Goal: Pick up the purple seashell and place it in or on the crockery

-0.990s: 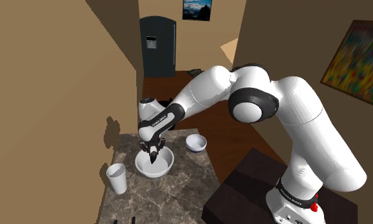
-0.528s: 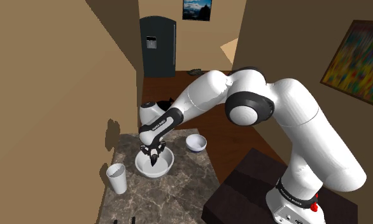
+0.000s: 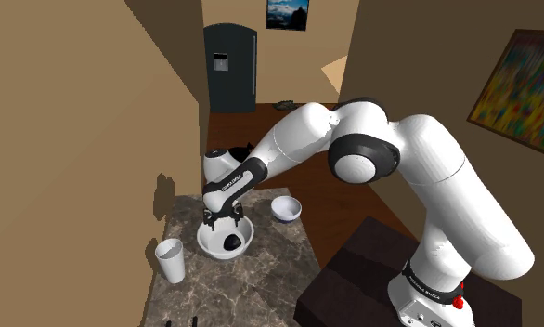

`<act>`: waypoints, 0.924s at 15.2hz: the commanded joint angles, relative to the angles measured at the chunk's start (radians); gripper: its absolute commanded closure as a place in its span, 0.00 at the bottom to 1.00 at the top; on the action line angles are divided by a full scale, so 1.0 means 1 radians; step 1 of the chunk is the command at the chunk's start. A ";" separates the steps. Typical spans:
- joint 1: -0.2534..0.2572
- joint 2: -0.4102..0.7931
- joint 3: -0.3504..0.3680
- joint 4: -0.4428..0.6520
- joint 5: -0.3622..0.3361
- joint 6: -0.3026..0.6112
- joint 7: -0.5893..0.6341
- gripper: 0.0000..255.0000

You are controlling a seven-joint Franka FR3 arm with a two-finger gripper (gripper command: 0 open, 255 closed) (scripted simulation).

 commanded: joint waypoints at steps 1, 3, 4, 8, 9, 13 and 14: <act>0.000 0.000 0.000 0.000 0.000 0.000 0.000 0.00; 0.006 -0.025 -0.007 -0.007 -0.007 -0.019 0.004 0.00; 0.011 -0.050 -0.014 -0.012 -0.014 -0.038 0.008 0.00; 0.021 -0.092 -0.026 -0.017 -0.027 -0.075 0.015 0.00; 0.021 -0.092 -0.026 -0.017 -0.027 -0.075 0.015 0.00; 0.021 -0.092 -0.026 -0.017 -0.027 -0.075 0.015 0.00; 0.021 -0.092 -0.026 -0.017 -0.027 -0.075 0.015 0.00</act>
